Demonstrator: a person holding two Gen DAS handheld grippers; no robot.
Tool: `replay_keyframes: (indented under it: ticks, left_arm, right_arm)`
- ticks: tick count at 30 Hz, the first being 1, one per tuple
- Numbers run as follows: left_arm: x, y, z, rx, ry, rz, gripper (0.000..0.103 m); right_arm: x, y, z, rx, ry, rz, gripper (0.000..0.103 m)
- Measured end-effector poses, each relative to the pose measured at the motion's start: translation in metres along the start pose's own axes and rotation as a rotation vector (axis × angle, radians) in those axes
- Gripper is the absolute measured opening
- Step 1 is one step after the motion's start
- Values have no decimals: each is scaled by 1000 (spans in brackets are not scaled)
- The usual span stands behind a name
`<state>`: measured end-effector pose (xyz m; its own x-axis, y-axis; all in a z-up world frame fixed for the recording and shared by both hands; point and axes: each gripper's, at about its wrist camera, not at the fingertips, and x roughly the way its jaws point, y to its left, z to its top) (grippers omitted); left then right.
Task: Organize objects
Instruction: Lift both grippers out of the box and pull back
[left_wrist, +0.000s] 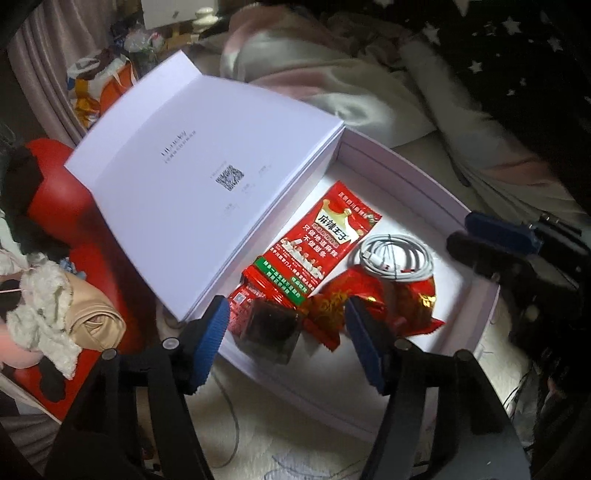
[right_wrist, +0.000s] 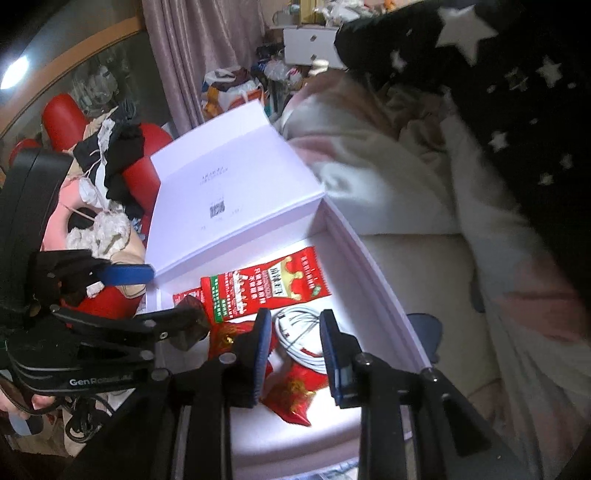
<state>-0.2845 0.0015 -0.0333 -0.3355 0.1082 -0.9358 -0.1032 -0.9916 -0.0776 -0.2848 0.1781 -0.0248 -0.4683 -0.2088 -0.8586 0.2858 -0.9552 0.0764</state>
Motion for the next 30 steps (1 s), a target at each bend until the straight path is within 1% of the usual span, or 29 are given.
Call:
replay_keyframes:
  ticks: [3,5,12,14,19,24,26,30]
  left_arm:
    - [-21,4,3,4,-20,-1,64]
    - [-28,7,5,-1,-37,-1,64]
    - [-77,5,-2,7,-112,-11,64]
    - [-89,2,-5,14,-133,-2,64]
    - [-115,-6,-18,25,-177,-9,64]
    - [-128,-17,-34,43,-192,-14,66]
    - [-132,-22,-43,44,-196,-21,69]
    - [-134,-31,-59,51,-199,-32,70]
  right_arm:
    - [-20,-4,0,12,-26,-9,26]
    - [-36,-6,-1,14,-44,-15,26]
    - [-79,-8,-9,11,-95,-43,26]
    - [-91,-7,-12,7,-105,-61,30]
    - [-121,-6,-23,13,-147,-60,40]
    - [-143,-3,-39,12,-173,-67,45]
    - [-148,-3,-47,13,-177,-68,45]
    - [-156,-3,-65,21,-177,-70,45]
